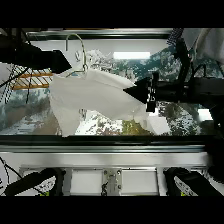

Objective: Fold the clothes and pants, and hang the long-sleeved shirts on hangers.

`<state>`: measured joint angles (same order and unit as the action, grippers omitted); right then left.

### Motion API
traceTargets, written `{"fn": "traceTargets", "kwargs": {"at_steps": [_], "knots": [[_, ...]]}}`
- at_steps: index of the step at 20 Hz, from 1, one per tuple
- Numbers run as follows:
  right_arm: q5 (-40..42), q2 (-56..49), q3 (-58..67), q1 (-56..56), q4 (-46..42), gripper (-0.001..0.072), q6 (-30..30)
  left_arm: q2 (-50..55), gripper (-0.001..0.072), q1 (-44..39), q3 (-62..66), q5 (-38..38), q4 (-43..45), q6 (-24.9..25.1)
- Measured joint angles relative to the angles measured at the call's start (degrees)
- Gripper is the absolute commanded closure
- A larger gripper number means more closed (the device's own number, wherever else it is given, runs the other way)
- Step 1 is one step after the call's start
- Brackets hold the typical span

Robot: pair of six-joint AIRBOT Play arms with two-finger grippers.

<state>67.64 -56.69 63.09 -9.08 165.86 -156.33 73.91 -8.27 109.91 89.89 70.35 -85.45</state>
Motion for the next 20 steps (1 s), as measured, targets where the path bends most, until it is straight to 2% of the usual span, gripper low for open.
{"fn": "traceTargets", "kwargs": {"at_steps": [4, 5, 6, 7, 8, 16, 20], "knots": [[-0.5, 0.3, 0.0, 0.0, 0.2, 0.0699, 0.2, -3.5, 0.0141, 2.1, 0.3, -3.6, 0.0, -0.6], [-1.0, 0.4, 0.0, 0.0, 0.2, 0.0699, 0.2, -4.6, 0.0164, 3.0, 0.3, -4.0, 0.0, -0.6], [-2.0, 0.4, 0.0, 0.1, 0.2, 0.0698, 0.2, -5.6, 0.0335, 3.9, 0.3, -4.4, 0.1, -0.8], [-3.0, 0.4, 0.0, 0.1, 0.2, 0.0698, 0.2, -6.7, 0.0551, 4.7, 0.0, -4.6, 0.1, -1.0], [-4.3, 0.4, 0.0, 0.2, 0.1, 0.0696, 0.3, -7.9, 0.0694, 5.5, -0.6, -4.9, 0.1, -1.0], [-9.0, 0.5, 0.0, 1.4, -1.5, 0.0696, 0.2, -18.7, 0.0694, 7.6, -16.8, -11.1, 0.1, -1.5], [-13.8, 2.3, 0.1, 3.9, -7.5, 0.0698, 5.2, -22.9, 0.0695, 7.7, -25.2, -13.9, 0.1, -1.5]]}}
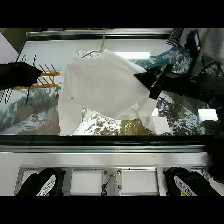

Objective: Fold the clothes and pants, and hang the long-sleeved shirts on hangers.

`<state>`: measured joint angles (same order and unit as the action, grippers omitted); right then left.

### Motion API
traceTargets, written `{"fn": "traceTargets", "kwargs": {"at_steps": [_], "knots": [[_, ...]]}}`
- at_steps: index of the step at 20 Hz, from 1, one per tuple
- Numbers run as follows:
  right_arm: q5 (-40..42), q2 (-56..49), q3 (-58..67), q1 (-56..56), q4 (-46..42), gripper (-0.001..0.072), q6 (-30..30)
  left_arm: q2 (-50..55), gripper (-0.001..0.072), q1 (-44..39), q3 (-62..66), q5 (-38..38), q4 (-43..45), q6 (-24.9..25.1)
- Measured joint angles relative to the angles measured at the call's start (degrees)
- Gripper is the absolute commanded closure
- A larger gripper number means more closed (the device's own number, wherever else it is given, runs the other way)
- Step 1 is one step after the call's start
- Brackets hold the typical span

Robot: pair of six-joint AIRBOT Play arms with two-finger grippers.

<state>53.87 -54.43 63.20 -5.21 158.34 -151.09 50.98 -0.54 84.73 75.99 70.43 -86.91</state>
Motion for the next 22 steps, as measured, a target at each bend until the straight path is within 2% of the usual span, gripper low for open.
{"fn": "traceTargets", "kwargs": {"at_steps": [2, 6, 13, 18, 22], "knots": [[-3.2, 2.0, 0.5, 3.6, -5.5, 0.0699, 4.8, -1.4, 0.0694, 0.0, -3.2, -0.9, 0.0, 0.0], [-7.3, 5.9, 3.9, 15.5, -23.0, 0.0699, 20.3, -2.5, 0.0694, 0.0, -6.6, -1.7, 0.0, 0.0], [-11.3, 7.5, 14.4, 35.5, -51.3, 0.0700, 43.6, 2.3, 0.0694, 0.0, -3.8, -2.1, -2.7, 0.0], [-14.3, 5.6, 23.5, 41.8, -72.4, 0.0700, 59.7, 7.0, 0.0694, -2.4, -0.9, -2.1, -4.0, 0.8], [-14.9, 3.4, 29.8, 43.0, -86.6, 0.0699, 69.9, 10.5, 0.0695, -5.6, 0.9, -2.1, -4.3, 1.7]]}}
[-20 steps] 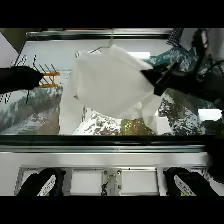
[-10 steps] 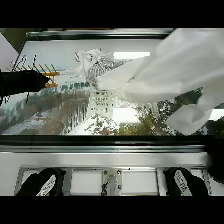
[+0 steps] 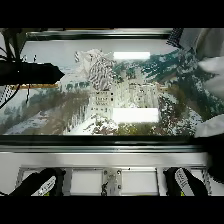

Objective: Fold the clothes and pants, and hang the long-sleeved shirts on hangers.

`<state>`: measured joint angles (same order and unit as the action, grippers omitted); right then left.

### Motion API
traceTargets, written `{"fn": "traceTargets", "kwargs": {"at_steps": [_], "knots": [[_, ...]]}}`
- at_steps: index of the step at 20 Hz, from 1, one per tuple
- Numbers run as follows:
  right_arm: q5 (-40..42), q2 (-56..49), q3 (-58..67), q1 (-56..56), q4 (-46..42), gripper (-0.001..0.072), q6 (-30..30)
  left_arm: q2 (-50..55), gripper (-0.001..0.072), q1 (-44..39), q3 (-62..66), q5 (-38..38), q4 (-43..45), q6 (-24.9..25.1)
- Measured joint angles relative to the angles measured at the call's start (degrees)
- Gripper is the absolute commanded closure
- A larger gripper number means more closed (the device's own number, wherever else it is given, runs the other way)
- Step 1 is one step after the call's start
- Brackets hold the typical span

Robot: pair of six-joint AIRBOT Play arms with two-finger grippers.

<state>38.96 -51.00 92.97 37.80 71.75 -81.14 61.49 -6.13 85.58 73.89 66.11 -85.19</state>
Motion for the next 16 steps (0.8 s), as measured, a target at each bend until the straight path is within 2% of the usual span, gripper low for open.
{"fn": "traceTargets", "kwargs": {"at_steps": [6, 16], "knots": [[-0.4, -1.0, 4.6, 0.4, -11.8, 0.0699, 8.0, 3.4, 0.0694, -2.8, 0.8, 0.0, -0.2, 0.7], [-0.6, -0.2, 5.6, 0.4, -14.8, 0.0698, 9.9, 4.0, 0.0694, -3.2, 0.9, 0.0, -0.2, 0.9]]}}
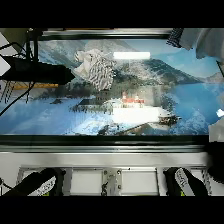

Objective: Fold the clothes and pants, and hang the long-sleeved shirts on hangers.

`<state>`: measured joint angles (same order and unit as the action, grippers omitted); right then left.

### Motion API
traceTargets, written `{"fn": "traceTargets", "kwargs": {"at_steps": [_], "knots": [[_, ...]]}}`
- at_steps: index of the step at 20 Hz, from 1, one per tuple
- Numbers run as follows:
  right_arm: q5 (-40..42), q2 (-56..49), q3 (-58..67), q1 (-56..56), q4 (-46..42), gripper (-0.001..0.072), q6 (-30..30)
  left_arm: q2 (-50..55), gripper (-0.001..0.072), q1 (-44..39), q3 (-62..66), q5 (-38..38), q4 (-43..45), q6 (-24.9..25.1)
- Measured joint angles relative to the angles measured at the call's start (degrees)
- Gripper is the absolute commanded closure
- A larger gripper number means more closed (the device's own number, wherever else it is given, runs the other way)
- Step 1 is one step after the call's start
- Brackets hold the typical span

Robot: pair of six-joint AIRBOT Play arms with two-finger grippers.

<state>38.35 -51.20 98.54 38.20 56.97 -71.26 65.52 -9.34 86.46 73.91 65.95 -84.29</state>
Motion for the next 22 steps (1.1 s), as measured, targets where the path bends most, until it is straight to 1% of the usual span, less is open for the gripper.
{"fn": "traceTargets", "kwargs": {"at_steps": [14, 19, 22], "knots": [[0.3, 3.5, 0.0, 0.0, -0.2, 0.0699, 0.2, 0.0, 0.0695, 0.0, 0.0, 0.1, 0.0, 0.0], [0.7, 0.6, 0.9, 0.0, -0.3, 0.0699, 0.2, 0.0, 0.0694, 0.0, 0.0, 0.1, 0.0, 0.0], [1.9, -3.2, 4.8, 0.0, -0.9, 0.0699, 0.2, 0.0, 0.0694, 0.0, 0.0, 0.1, 0.0, 0.1]]}}
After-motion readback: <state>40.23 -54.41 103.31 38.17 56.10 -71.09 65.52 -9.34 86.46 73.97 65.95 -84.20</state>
